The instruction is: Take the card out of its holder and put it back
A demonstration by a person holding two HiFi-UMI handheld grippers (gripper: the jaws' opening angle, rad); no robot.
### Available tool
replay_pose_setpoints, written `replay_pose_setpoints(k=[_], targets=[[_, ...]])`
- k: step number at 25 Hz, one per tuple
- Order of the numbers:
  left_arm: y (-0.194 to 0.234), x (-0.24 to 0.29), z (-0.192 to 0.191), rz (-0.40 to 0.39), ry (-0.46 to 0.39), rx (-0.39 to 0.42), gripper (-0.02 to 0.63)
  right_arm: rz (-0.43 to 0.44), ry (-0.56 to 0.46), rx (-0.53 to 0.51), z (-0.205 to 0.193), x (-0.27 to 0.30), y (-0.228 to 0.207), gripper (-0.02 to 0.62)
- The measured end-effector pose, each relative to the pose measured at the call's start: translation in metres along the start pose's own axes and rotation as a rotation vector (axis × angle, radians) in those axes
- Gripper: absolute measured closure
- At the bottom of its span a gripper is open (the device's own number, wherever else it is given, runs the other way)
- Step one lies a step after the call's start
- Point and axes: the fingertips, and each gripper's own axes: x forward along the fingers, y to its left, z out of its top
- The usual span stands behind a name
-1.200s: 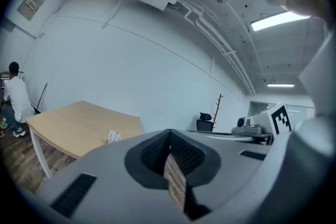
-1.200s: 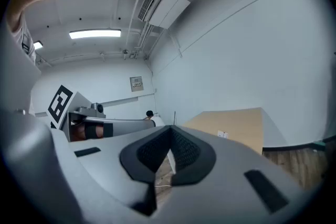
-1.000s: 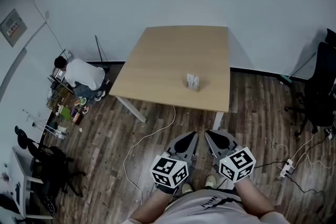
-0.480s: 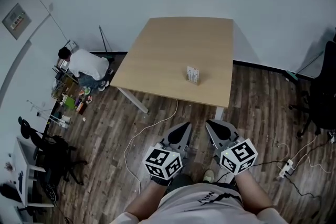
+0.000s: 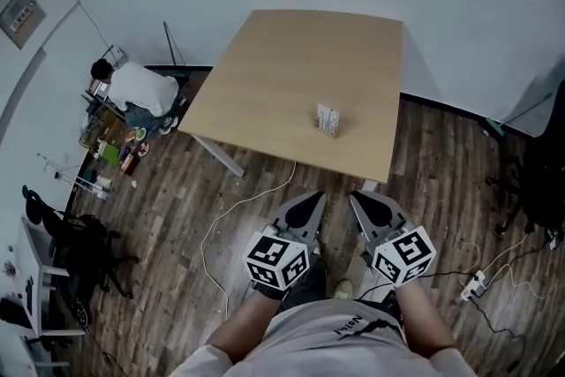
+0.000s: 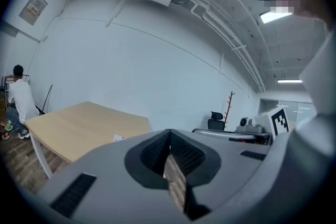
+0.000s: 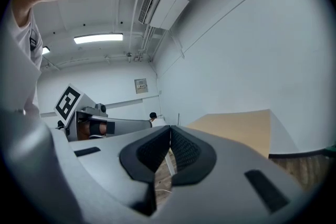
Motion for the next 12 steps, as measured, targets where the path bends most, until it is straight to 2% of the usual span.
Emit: replay_pose_setpoints(k=[8,12], targets=[[0.07,0.064,0.02,-0.057,0.013,0.0,0.594,-0.024,0.034,0.011,-0.005,0.079,-0.054,0.58],[0.112,0.096,0.021,-0.092,0.046,-0.01,0.594,-0.057,0.074,0.007,-0.018,0.121,-0.087,0.58]])
